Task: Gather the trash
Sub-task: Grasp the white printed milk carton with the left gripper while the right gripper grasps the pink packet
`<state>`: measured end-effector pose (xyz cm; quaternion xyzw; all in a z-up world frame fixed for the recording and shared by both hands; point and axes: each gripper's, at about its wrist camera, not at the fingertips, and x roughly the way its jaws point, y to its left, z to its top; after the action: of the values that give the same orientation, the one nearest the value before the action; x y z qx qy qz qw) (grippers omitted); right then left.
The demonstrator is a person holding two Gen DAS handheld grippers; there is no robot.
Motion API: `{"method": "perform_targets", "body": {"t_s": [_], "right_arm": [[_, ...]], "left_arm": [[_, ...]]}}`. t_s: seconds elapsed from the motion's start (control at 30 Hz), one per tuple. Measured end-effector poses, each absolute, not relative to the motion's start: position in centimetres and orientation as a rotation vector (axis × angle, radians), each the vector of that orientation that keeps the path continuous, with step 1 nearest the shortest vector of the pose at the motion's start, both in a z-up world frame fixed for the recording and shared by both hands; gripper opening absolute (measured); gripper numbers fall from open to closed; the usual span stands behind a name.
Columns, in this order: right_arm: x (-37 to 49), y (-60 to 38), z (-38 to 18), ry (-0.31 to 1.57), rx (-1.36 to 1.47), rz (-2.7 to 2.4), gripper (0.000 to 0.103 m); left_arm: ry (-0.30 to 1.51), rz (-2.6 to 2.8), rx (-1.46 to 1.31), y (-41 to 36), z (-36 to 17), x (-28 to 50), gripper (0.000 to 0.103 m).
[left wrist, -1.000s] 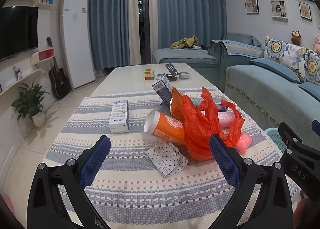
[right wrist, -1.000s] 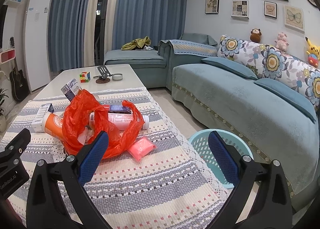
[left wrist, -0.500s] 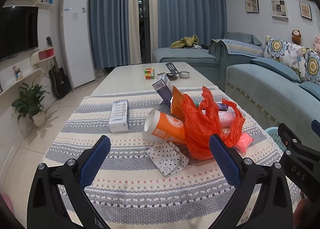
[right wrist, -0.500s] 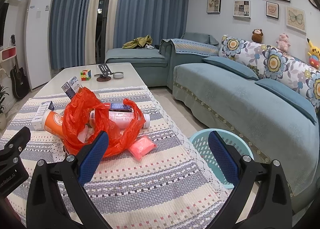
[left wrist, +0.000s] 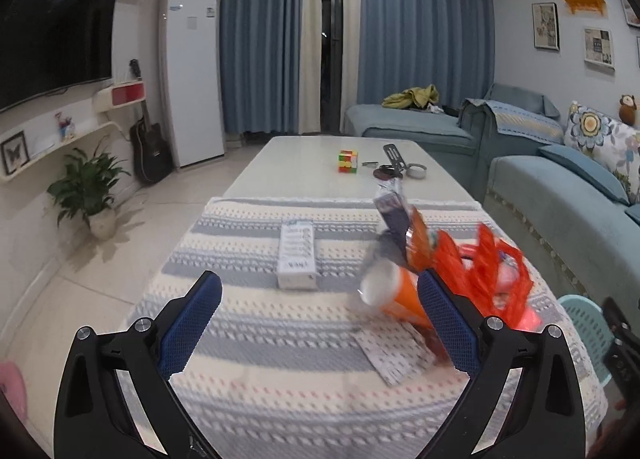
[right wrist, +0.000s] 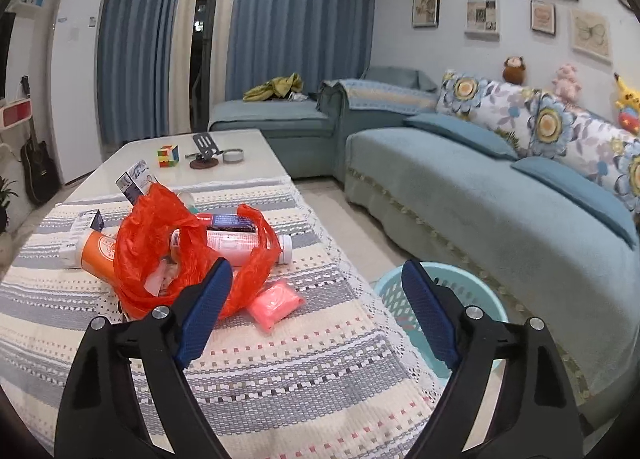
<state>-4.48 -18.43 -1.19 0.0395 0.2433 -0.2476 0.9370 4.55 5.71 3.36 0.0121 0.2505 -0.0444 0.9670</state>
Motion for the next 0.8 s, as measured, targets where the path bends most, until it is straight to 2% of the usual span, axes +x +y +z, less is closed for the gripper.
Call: {"method": "perform_targets", "body": {"t_s": [0.17,0.37,0.6,0.8], "right_arm": [[-3.1,-20.5,0.2,0.491,0.094,-0.478,0.082],[-0.6,-22.7,-0.5,0.531,0.039,-0.496,0.078],[0.8,-24.1,-3.7,0.612,0.057,-0.401,0.079],[2.5,-23.7,-8.2,0.760,0.079,-0.298,0.079]], "left_arm": [[0.579,-0.154,0.003,7.7,3.6,11.1,0.095],[0.730,-0.203,-0.006,8.4,-0.2,18.6,0.093],[0.929,-0.205,-0.051,7.7,-5.6,25.2,0.093],[1.022,-0.143,0.022,5.8,-8.8,27.6,0.084]]}}
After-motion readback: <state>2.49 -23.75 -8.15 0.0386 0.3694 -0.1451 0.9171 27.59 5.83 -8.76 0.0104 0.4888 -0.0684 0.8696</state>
